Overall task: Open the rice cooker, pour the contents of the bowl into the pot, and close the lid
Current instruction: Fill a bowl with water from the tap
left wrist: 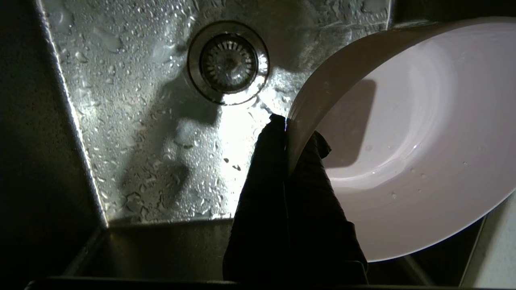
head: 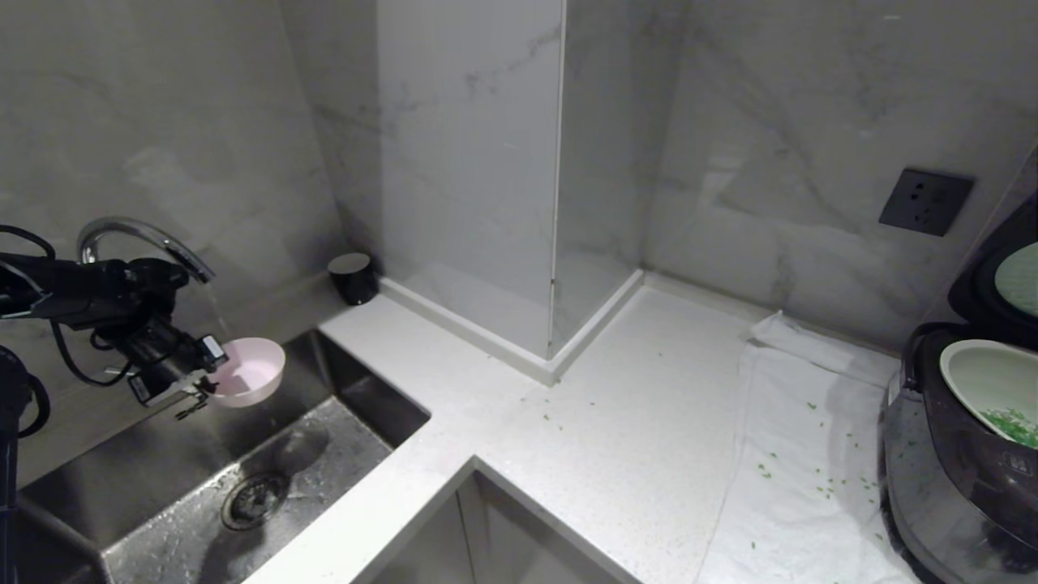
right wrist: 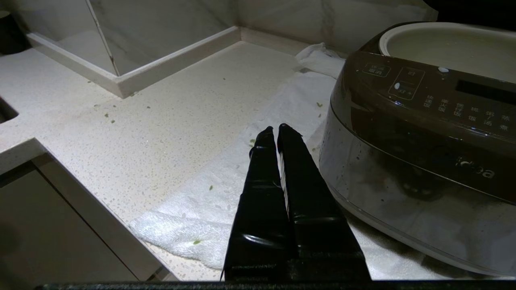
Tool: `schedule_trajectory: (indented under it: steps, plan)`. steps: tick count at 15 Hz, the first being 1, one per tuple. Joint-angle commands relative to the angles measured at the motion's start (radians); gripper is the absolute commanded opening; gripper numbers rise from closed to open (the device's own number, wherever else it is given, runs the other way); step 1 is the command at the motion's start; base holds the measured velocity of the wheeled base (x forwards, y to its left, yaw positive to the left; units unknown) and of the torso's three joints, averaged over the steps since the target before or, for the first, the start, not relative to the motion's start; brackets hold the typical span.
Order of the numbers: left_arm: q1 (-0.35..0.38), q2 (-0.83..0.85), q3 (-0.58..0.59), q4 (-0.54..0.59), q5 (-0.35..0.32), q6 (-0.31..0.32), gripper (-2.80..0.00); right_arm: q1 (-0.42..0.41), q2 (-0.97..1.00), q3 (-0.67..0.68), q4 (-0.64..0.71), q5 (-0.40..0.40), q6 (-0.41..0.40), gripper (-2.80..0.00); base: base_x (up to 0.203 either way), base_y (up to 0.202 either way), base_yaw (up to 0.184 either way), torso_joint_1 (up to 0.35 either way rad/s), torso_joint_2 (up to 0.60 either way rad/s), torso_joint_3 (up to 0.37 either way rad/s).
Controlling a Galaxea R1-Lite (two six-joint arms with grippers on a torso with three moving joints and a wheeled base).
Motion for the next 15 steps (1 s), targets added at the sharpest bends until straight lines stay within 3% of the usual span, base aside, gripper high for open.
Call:
schedule_trajectory:
  steps: [1, 4, 15]
  plan:
    - [0.028, 0.033, -0.018, -0.027, 0.001, -0.014, -2.8, -0.001, 0.0, 0.002, 0.0, 0.0, 0.0, -2.8, 0.0, 0.0, 0.0, 0.0, 0.0, 0.0]
    - [0.043, 0.034, -0.019, -0.126, 0.033, -0.103, -2.8, 0.0, 0.0, 0.002, 0.0, 0.0, 0.0, -2.8, 0.0, 0.0, 0.0, 0.0, 0.0, 0.0]
    - [0.025, 0.023, -0.015, -0.053, 0.021, -0.104, -2.8, 0.001, 0.0, 0.002, 0.0, 0.0, 0.0, -2.8, 0.0, 0.0, 0.0, 0.0, 0.0, 0.0]
